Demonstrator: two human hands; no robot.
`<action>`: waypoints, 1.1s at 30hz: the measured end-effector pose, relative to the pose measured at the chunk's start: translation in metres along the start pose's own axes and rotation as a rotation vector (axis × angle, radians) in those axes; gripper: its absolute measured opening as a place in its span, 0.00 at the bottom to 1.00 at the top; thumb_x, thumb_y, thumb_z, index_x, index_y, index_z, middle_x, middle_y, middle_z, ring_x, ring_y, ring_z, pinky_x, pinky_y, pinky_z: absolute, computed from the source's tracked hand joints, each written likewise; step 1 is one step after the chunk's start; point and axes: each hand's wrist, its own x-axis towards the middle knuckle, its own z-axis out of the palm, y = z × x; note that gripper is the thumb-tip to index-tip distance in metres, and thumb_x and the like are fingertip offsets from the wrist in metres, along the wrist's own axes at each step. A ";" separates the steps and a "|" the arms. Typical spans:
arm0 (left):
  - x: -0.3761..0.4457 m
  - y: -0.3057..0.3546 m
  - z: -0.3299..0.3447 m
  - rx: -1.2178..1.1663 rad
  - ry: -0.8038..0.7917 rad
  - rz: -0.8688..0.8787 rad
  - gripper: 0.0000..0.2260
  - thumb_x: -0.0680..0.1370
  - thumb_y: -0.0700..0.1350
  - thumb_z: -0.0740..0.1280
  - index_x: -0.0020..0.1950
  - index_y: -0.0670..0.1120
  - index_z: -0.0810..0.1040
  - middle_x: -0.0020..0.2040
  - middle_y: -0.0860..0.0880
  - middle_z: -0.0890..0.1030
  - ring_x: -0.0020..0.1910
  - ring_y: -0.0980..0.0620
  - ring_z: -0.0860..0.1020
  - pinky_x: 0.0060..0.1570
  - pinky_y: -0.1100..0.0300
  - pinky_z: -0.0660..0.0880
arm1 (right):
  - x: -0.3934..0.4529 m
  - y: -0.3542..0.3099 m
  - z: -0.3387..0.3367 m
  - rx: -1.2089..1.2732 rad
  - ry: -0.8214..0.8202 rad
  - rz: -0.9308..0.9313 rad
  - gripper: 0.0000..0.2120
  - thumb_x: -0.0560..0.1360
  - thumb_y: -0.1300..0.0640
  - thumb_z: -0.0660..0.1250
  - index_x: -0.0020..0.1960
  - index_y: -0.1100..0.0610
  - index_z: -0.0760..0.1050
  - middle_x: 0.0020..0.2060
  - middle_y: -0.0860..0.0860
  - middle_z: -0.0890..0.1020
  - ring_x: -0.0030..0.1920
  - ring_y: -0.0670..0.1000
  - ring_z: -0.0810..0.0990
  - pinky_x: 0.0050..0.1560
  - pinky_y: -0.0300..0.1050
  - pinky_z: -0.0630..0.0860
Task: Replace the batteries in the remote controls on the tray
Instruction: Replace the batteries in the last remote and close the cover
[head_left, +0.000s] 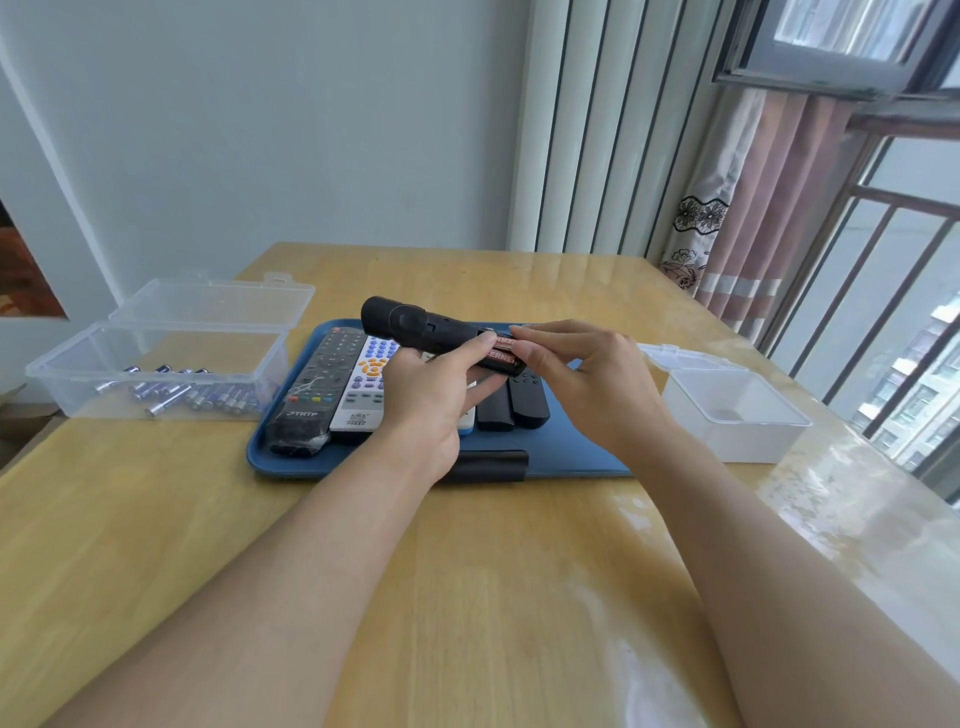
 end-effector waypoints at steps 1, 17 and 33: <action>-0.001 0.001 0.000 -0.009 -0.010 -0.004 0.08 0.76 0.34 0.74 0.53 0.38 0.79 0.49 0.40 0.86 0.47 0.44 0.87 0.41 0.57 0.83 | 0.001 -0.001 0.000 0.112 0.004 0.053 0.11 0.78 0.48 0.71 0.59 0.47 0.84 0.53 0.40 0.85 0.48 0.43 0.82 0.46 0.39 0.77; -0.003 0.002 0.000 0.067 -0.148 0.060 0.15 0.77 0.34 0.73 0.61 0.33 0.76 0.52 0.38 0.86 0.49 0.42 0.87 0.46 0.54 0.84 | 0.005 0.000 -0.004 1.027 -0.156 0.580 0.18 0.65 0.62 0.77 0.55 0.54 0.81 0.39 0.50 0.83 0.38 0.48 0.80 0.42 0.39 0.77; 0.014 0.009 -0.008 -0.139 0.135 0.036 0.14 0.76 0.33 0.74 0.61 0.35 0.77 0.54 0.39 0.85 0.48 0.44 0.87 0.43 0.57 0.84 | -0.009 -0.015 0.001 -0.113 -0.651 0.053 0.22 0.62 0.39 0.81 0.55 0.41 0.83 0.45 0.38 0.84 0.44 0.42 0.80 0.44 0.36 0.74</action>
